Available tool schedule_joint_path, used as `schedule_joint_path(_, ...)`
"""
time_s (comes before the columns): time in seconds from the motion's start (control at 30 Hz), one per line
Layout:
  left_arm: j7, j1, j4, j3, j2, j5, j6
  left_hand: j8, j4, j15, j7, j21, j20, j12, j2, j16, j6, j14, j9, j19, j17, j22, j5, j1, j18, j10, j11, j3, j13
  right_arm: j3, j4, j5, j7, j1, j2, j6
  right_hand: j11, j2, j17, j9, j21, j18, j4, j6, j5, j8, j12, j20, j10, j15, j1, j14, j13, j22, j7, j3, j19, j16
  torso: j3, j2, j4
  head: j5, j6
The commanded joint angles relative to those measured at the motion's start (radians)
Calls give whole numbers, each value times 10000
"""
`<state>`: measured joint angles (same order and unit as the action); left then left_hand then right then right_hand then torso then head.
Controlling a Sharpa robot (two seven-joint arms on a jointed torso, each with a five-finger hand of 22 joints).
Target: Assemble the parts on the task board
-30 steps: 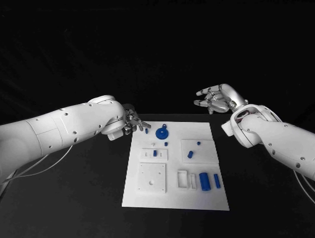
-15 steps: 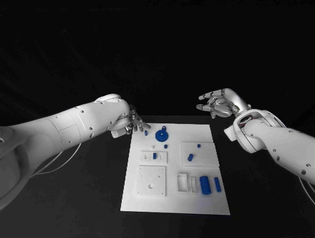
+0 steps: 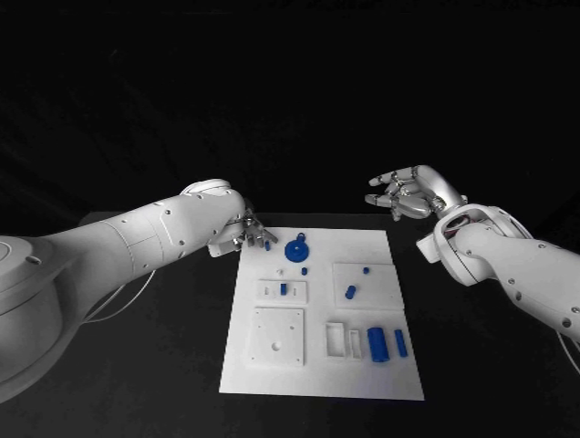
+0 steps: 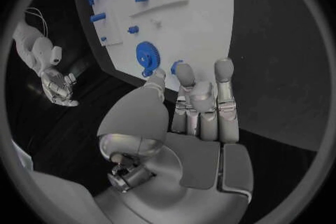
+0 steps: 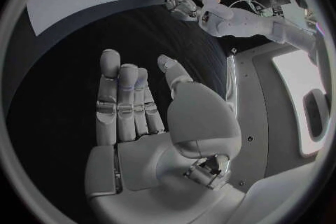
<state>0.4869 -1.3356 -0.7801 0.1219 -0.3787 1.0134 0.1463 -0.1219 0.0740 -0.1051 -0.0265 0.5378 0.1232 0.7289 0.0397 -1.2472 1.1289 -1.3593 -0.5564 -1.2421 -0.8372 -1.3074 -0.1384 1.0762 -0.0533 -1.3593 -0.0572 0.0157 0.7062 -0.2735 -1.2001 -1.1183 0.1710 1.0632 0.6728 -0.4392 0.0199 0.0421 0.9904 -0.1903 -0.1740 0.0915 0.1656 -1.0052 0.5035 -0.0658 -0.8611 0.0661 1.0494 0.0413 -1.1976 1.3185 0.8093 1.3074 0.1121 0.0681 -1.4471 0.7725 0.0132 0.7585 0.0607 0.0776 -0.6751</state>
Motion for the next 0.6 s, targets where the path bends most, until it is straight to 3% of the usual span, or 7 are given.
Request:
schedule_joint_path(0.03,-210,2,34,-6,32,378,78,6,65,-5,-11,-38,1,61,61,-24,-54,39,36,-44,9,-190,-16,-31,142,63,24,31,-19,-10,-7,-58,27,4,-7,32,-57,-13,-9,9,2,56,-21,-63,24,32,-3,15,20,66,88,-1,-9,273,4,66,-74,9,4,44,19,9,2)
schedule_joint_path(0.6,-256,5,147,-11,126,44,261,-53,-79,-14,24,-28,4,76,249,-70,-2,19,47,-49,-21,-193,-94,153,144,40,10,-38,-32,-13,18,-58,35,6,-38,22,-59,-12,-8,13,4,58,-42,-74,10,30,-2,15,30,66,99,5,-12,273,1,82,-80,12,11,31,21,-7,-26)
